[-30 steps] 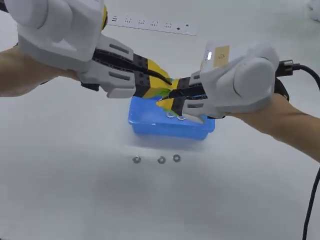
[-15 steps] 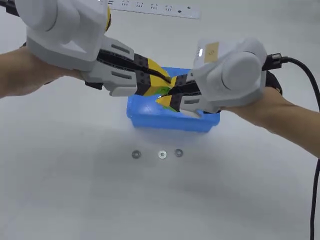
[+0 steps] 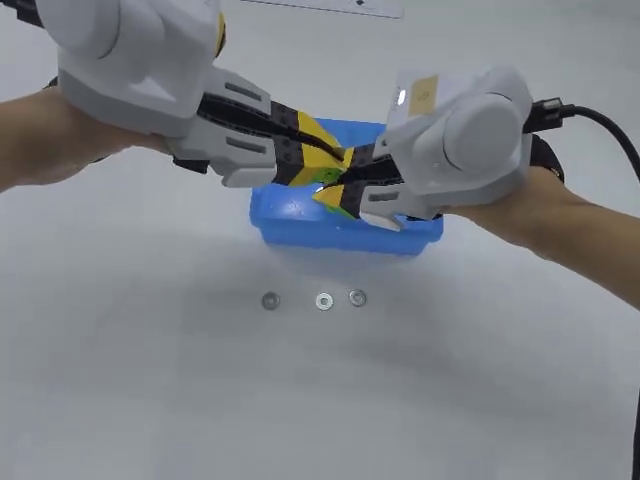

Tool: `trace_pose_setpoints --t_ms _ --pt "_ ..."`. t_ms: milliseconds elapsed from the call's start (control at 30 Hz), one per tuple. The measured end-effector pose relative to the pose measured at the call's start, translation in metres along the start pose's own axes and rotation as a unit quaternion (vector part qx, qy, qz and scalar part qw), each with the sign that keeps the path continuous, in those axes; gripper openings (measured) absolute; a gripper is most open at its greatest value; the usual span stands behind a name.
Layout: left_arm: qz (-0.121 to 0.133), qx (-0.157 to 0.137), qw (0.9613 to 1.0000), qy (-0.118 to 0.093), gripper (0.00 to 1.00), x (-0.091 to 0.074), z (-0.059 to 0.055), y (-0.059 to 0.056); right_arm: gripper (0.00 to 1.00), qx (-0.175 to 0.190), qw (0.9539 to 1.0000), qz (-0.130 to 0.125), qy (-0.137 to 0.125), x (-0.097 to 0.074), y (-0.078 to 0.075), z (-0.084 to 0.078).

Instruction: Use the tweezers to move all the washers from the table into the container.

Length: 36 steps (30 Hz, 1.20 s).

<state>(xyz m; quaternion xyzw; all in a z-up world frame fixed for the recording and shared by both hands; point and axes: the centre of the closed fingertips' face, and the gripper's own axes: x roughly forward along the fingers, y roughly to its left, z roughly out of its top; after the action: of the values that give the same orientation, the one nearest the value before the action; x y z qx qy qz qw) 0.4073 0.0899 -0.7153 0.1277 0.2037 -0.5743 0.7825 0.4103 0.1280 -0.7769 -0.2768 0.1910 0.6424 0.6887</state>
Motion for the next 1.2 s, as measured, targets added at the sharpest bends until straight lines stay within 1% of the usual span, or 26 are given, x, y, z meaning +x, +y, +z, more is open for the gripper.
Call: trace_pose_setpoints --t_ms 133,233,333,433,567,633,700,733,867,900,933,967,1100,1167,1200 --pt "0.004 0.004 1.0000 0.002 0.07 0.000 -0.001 0.001 0.11 -0.004 1.0000 -0.006 0.002 0.000 -0.001 0.001" --pt "0.006 0.005 1.0000 0.005 0.07 -0.002 -0.001 0.001 0.12 -0.001 0.9999 -0.012 0.005 -0.001 -0.002 0.001" --pt "0.008 0.006 0.9999 0.003 0.07 -0.003 -0.001 0.001 0.12 0.000 1.0000 -0.010 0.001 -0.002 -0.002 0.004" --pt "0.008 0.007 0.9999 0.001 0.07 -0.005 0.000 0.002 0.11 -0.009 0.9999 -0.009 -0.001 -0.004 -0.001 0.006" --pt "0.011 0.010 0.9999 -0.003 0.07 -0.007 0.006 0.001 0.10 -0.015 0.9998 -0.010 -0.004 -0.008 0.000 0.009" --pt "0.012 0.012 0.9998 -0.006 0.07 -0.007 0.006 0.002 0.10 -0.016 0.9998 -0.013 -0.006 -0.012 0.000 0.011" --pt "0.013 0.014 0.9998 -0.009 0.07 -0.010 0.011 -0.001 0.09 -0.017 0.9997 -0.015 -0.010 -0.015 0.000 0.014" --pt "0.015 0.016 0.9997 -0.010 0.07 -0.010 0.011 0.000 0.09 -0.017 0.9997 -0.016 -0.011 -0.016 0.000 0.016" --pt "0.021 0.024 0.9994 -0.013 0.07 -0.016 0.018 -0.003 0.09 -0.024 0.9994 -0.022 -0.016 -0.022 0.000 0.022" --pt "0.026 0.033 0.9991 -0.012 0.07 -0.018 0.019 -0.004 0.09 -0.025 0.9993 -0.024 -0.017 -0.024 0.000 0.023" --pt "0.032 0.041 0.9986 -0.006 0.07 -0.020 0.018 -0.003 0.08 -0.024 0.9993 -0.025 -0.017 -0.025 0.001 0.024" --pt "0.037 0.047 0.9982 -0.003 0.07 -0.022 0.018 -0.003 0.08 -0.023 0.9992 -0.025 -0.018 -0.027 0.001 0.025" --pt "0.039 0.061 0.9973 -0.005 0.07 -0.028 0.028 -0.012 0.08 -0.025 0.9991 -0.024 -0.024 -0.033 0.007 0.033" --pt "0.036 0.063 0.9973 -0.007 0.07 -0.029 0.032 -0.015 0.08 -0.026 0.9991 -0.023 -0.026 -0.035 0.009 0.037" --pt "0.039 0.068 0.9969 -0.009 0.08 -0.029 0.035 -0.017 0.07 -0.026 0.9990 -0.022 -0.028 -0.036 0.011 0.039"
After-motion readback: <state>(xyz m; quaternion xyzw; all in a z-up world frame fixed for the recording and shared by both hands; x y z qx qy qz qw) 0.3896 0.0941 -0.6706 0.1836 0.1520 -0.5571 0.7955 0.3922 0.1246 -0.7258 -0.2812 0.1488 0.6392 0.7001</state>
